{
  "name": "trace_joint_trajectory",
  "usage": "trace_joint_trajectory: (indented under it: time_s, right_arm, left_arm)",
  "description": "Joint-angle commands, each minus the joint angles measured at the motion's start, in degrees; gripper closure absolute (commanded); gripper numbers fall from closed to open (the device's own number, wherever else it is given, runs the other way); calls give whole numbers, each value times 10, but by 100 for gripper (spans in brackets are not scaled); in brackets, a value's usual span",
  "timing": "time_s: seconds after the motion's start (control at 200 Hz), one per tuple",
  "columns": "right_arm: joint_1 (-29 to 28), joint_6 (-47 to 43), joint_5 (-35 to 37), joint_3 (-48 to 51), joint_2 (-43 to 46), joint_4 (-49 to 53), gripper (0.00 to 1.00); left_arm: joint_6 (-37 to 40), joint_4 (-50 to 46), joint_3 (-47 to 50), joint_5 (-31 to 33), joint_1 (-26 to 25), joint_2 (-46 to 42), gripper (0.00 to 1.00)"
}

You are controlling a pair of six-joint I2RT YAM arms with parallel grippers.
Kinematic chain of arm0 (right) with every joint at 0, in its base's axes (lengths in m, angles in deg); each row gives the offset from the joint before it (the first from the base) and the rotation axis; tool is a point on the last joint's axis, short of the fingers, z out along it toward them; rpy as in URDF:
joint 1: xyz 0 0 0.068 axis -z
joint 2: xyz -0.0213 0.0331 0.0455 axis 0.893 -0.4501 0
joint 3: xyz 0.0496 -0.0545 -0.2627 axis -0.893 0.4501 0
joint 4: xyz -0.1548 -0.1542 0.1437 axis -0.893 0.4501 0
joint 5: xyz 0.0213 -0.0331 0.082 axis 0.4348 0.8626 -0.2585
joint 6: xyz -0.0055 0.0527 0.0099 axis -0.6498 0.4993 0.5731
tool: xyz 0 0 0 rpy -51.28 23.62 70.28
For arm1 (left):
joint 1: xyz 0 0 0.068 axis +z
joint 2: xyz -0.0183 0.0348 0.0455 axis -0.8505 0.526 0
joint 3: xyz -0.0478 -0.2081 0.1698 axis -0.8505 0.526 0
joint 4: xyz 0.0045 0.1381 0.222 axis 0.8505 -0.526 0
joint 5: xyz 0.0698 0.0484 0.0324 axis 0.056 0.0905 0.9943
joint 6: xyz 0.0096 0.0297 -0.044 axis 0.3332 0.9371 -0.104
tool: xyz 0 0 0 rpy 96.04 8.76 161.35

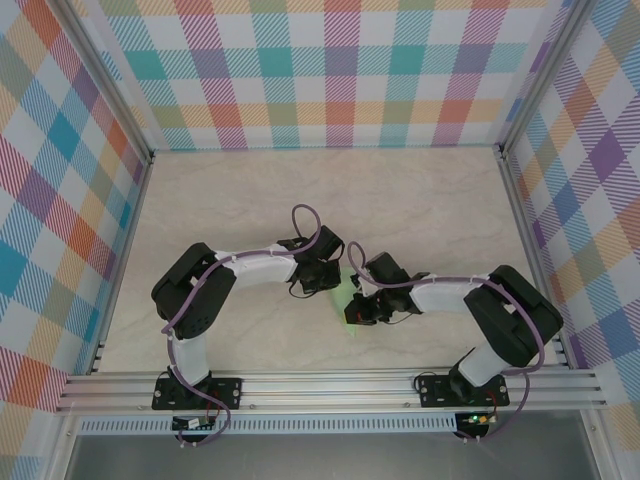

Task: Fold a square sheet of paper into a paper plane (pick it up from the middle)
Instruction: Fold the wing for the fifth time at the center of the table.

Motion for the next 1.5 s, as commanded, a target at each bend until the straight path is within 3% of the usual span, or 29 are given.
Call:
trace_joint_trajectory:
  time_s: [0.0,0.145,0.23,0.375,0.595,0.8,1.005,1.36,1.495]
  right_arm:
    - [-1,-23,45,13,32,41,95]
    - [-1,-47,65,18,104,38,87]
    - [-11,-65,108,30,135,31,77]
    - [-78,-112,222,31,149,27,69]
    - [-149,-148,322,25,138,10,58]
    - [-184,-163,377,9,100,17,57]
    - [-203,-161,423,7,92,13,63]
    - [-211,-160,425,-7,119,31,63]
    - [-211,-155,427,-11,104,33,70]
  left_arm:
    - [-13,-27,-12,-7,-4,-6,100]
    - [-35,-32,-13,-16,-3,-14,100]
    - [-50,-42,-17,-18,-2,-16,100]
    - [-60,-57,-31,-27,-2,-10,100]
    - [-60,-72,-41,-25,-2,-11,100]
    - [-58,-76,-47,-27,-2,-7,100]
    - [-54,-76,-49,-29,-1,-3,100]
    - [-54,-78,-49,-28,-1,3,100]
    - [-55,-76,-49,-29,-2,3,100]
